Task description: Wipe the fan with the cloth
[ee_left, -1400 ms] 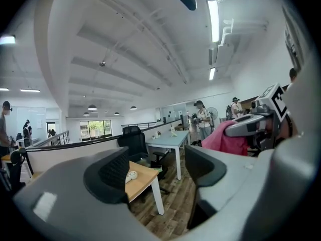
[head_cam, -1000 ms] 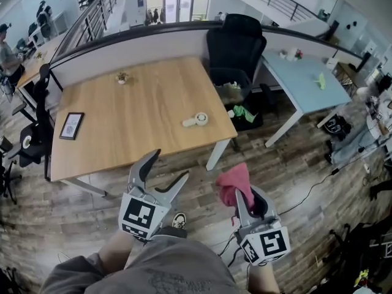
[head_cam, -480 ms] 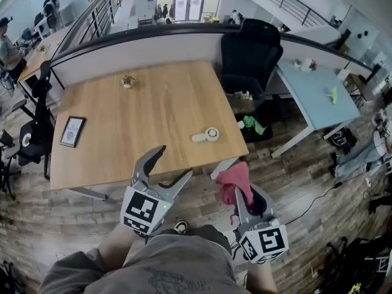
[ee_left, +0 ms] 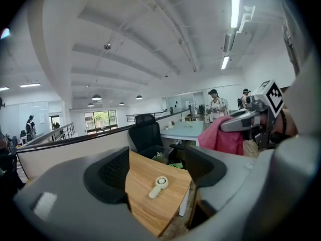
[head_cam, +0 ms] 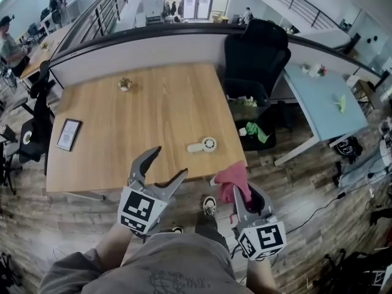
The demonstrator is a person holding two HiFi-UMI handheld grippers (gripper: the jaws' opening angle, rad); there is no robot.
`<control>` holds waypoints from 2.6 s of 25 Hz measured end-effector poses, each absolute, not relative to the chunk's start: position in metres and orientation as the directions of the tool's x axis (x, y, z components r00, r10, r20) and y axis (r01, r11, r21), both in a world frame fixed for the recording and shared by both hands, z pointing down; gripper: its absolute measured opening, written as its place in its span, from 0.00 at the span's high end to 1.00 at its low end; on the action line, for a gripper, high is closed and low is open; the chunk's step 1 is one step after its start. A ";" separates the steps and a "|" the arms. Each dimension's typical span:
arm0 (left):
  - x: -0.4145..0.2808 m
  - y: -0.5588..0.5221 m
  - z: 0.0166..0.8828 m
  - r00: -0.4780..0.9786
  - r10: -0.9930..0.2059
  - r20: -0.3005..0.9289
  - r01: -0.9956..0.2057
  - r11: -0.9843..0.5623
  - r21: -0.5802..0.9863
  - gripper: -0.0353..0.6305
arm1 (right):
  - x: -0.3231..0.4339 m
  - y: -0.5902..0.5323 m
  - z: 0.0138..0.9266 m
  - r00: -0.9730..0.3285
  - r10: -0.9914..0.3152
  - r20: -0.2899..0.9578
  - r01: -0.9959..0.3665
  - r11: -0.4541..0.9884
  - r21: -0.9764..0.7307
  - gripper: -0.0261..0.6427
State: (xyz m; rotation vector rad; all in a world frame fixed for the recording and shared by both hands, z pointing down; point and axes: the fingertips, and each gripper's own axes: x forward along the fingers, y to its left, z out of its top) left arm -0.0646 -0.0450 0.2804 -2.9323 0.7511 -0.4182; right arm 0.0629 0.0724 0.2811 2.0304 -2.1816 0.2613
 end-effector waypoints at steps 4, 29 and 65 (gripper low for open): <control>-0.034 -0.067 0.283 0.820 -0.512 0.257 -0.485 -0.859 -0.164 0.43 | 0.095 0.042 0.283 -0.133 -0.964 0.229 -0.991 0.129 -0.032 0.85; 0.036 -0.124 0.302 0.600 -0.733 0.321 -0.724 -0.668 -0.172 0.43 | 0.207 -0.089 0.295 -0.444 -0.864 0.239 -0.895 0.443 -0.062 0.85; 0.058 -0.189 0.544 0.623 -0.309 0.719 -0.355 -0.930 -0.092 0.47 | 0.181 -0.164 0.467 -0.356 -0.751 0.556 -0.933 0.322 -0.161 0.85</control>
